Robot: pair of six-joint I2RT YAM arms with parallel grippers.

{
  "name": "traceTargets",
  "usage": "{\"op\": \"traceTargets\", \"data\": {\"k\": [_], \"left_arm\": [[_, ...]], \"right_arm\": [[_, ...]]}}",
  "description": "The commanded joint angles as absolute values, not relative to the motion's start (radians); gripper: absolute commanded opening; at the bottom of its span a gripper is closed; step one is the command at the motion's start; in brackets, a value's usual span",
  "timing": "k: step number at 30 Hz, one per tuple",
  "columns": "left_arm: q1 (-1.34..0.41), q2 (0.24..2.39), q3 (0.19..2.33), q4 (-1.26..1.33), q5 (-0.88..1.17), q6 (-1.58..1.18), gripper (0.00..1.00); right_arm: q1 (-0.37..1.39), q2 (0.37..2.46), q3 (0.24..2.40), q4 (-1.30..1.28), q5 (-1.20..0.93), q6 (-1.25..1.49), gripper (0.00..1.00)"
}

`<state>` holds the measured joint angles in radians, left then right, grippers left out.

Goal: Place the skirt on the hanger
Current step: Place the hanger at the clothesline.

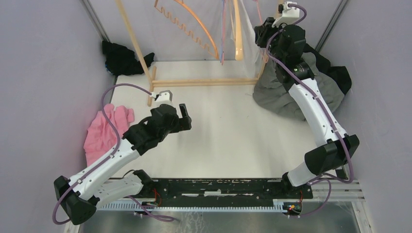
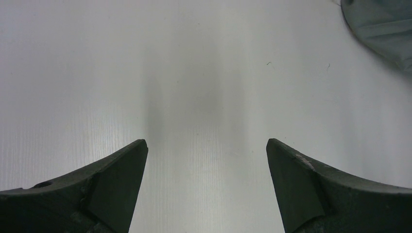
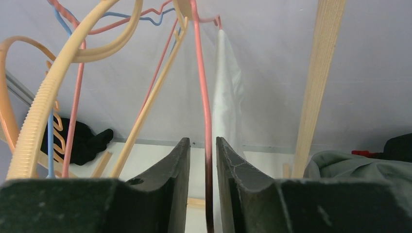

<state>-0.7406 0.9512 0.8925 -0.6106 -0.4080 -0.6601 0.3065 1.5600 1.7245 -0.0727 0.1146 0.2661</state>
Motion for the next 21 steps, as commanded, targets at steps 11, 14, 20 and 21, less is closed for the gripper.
{"op": "traceTargets", "data": {"k": [11, 14, 20, 21], "left_arm": [[-0.733, 0.883, 0.859, -0.558, -0.4, -0.654, 0.99], [-0.733, 0.87, 0.844, -0.543, -0.39, -0.653, 0.99], [-0.732, 0.868, 0.824, -0.514, -0.356, -0.643, 0.99], [-0.732, 0.87, 0.819, -0.505, -0.349, -0.639, 0.99]], "right_arm": [[0.304, 1.381, 1.605, -0.09, 0.122, 0.282, 0.62], [0.303, 1.31, 1.561, -0.124, 0.169, 0.282, 0.66], [0.302, 1.152, 1.437, -0.279, 0.287, 0.287, 0.7], [0.302, 1.136, 1.422, -0.318, 0.291, 0.294, 0.7]]}}
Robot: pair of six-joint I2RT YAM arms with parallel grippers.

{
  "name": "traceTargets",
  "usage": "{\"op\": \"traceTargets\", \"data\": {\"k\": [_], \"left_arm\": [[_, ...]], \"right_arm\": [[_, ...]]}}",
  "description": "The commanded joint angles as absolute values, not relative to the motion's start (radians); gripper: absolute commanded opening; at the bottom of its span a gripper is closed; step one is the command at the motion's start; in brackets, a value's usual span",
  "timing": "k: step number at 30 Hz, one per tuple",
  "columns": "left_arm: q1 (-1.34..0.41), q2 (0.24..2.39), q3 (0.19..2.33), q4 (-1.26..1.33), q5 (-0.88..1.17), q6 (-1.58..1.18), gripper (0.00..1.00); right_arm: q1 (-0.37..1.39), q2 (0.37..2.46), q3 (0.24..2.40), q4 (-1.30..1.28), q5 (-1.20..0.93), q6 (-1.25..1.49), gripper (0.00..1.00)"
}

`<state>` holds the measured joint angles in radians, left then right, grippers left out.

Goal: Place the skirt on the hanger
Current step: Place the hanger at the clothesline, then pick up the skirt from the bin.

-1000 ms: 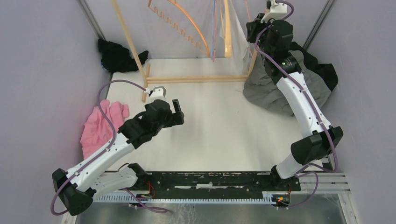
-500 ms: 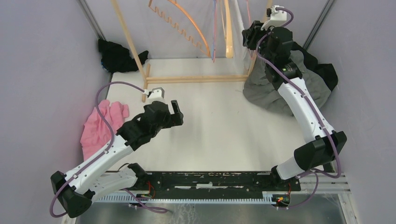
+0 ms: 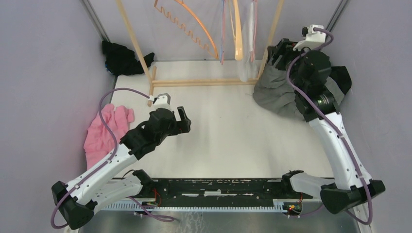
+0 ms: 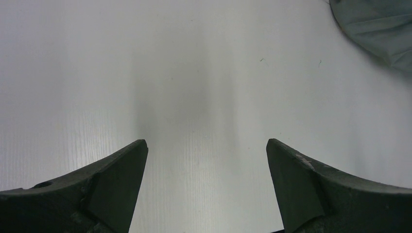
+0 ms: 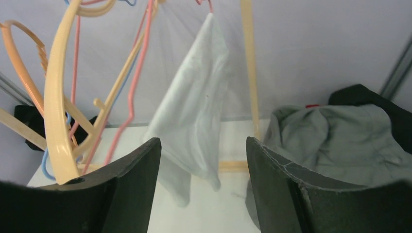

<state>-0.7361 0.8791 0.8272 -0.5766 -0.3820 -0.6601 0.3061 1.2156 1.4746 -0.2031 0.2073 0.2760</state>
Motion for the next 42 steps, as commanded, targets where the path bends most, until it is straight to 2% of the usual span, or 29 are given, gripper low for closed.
{"op": "traceTargets", "data": {"k": [1, 7, 12, 16, 22, 31, 42], "left_arm": [[-0.732, 0.873, 0.815, -0.495, -0.342, -0.635, 0.99], [-0.733, 0.911, 0.789, -0.424, -0.29, -0.603, 0.99], [-0.733, 0.955, 0.753, -0.333, -0.22, -0.612, 0.99], [-0.733, 1.024, 0.734, -0.292, -0.193, -0.622, 0.99], [-0.735, 1.052, 0.704, -0.235, -0.162, -0.635, 0.99], [-0.738, 1.068, 0.655, -0.184, -0.155, -0.648, 0.99], [-0.738, 1.126, 0.655, -0.168, -0.145, -0.632, 0.99]], "right_arm": [[0.301, 1.121, 1.412, -0.367, 0.288, 0.306, 0.7], [0.291, 1.056, 1.309, -0.528, 0.326, 0.342, 0.7], [0.224, 1.096, 1.268, -0.572, 0.343, 0.34, 0.7], [0.106, 1.158, 1.224, -0.522, 0.235, 0.398, 0.7], [-0.165, 1.322, 1.221, -0.368, 0.05, 0.577, 0.69], [-0.219, 1.655, 1.385, -0.221, 0.045, 0.731, 0.66], [-0.202, 2.03, 1.787, -0.286, 0.042, 0.743, 0.66]]}}
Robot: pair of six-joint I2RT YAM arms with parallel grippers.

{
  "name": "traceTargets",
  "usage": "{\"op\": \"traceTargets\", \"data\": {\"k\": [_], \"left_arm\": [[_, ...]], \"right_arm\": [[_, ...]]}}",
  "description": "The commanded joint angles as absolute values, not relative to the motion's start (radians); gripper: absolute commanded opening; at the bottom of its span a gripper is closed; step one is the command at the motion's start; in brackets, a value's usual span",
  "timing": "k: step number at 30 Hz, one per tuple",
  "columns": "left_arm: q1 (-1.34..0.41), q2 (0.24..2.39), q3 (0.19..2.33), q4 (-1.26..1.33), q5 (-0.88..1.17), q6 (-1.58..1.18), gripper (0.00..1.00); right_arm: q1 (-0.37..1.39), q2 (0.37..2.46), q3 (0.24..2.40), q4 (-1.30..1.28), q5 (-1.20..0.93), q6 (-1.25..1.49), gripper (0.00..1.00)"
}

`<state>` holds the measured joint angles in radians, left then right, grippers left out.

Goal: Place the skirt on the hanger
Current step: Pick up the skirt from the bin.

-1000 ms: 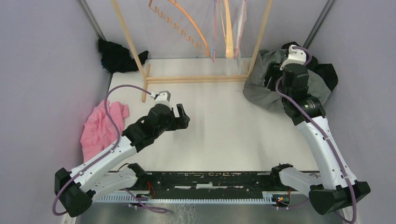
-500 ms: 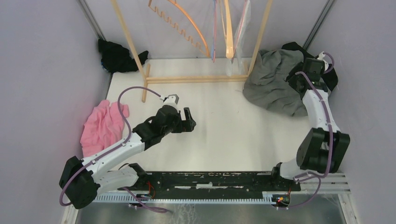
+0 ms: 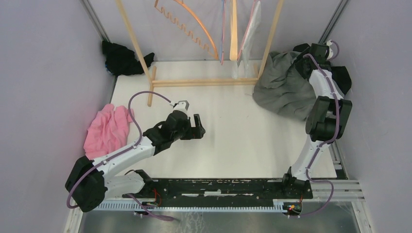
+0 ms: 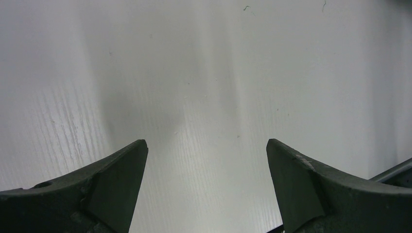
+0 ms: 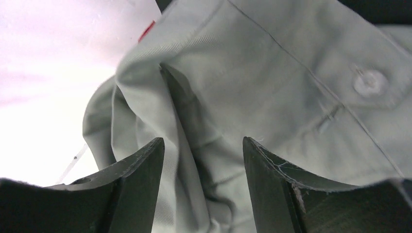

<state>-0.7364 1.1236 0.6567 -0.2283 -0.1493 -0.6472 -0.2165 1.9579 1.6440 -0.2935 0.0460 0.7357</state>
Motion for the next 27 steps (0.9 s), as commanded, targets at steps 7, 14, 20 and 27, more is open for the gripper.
{"op": "traceTargets", "data": {"k": [7, 14, 20, 27], "left_arm": [[-0.737, 1.148, 0.659, -0.155, -0.137, -0.633, 0.99], [-0.738, 1.171, 0.657, -0.137, -0.132, -0.628, 0.99], [-0.738, 1.177, 0.65, -0.134, -0.137, -0.63, 0.99], [-0.738, 1.172, 0.639, -0.135, -0.138, -0.632, 0.99]], "right_arm": [[-0.189, 2.156, 1.933, -0.339, 0.047, 0.728, 0.67], [-0.182, 2.219, 1.99, -0.357, 0.043, 0.726, 0.67], [-0.173, 2.239, 2.004, -0.33, 0.024, 0.735, 0.64], [-0.17, 2.175, 1.865, -0.088, -0.112, 0.794, 0.29]]}}
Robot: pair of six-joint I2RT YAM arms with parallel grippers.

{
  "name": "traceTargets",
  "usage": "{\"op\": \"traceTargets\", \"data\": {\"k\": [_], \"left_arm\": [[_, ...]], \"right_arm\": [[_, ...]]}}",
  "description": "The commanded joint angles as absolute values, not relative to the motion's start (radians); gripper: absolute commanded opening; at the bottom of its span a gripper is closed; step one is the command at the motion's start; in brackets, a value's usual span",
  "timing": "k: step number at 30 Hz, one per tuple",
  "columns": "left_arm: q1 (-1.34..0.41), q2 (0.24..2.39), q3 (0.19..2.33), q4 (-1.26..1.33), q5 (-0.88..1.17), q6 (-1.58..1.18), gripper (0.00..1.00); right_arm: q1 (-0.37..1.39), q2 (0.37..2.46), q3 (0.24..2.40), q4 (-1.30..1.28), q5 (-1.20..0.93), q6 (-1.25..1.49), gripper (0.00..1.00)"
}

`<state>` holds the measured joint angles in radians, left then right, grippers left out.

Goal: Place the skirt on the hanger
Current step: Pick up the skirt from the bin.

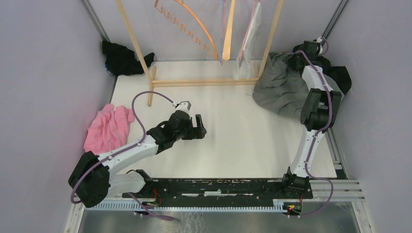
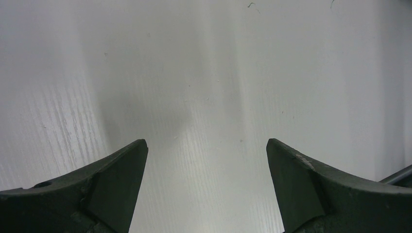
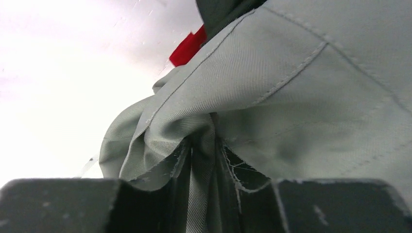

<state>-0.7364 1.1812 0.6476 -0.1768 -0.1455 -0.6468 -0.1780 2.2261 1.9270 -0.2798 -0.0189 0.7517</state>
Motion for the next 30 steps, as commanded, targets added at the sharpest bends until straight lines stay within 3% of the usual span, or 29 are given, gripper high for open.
{"op": "traceTargets", "data": {"k": [1, 11, 21, 30], "left_arm": [[-0.738, 1.169, 0.636, -0.135, -0.138, -0.632, 0.99], [-0.738, 1.124, 0.616, -0.141, -0.134, -0.641, 0.99], [-0.738, 1.091, 0.595, -0.142, -0.13, -0.648, 0.99], [-0.738, 1.04, 0.585, -0.162, -0.132, -0.648, 0.99]], "right_arm": [[-0.169, 2.164, 1.857, -0.072, -0.126, 0.799, 0.26], [-0.163, 1.905, 1.674, -0.003, -0.113, 0.771, 0.01], [-0.162, 1.527, 1.513, -0.073, -0.08, 0.676, 0.01], [-0.158, 1.183, 1.454, -0.302, -0.264, 0.593, 0.01]]}}
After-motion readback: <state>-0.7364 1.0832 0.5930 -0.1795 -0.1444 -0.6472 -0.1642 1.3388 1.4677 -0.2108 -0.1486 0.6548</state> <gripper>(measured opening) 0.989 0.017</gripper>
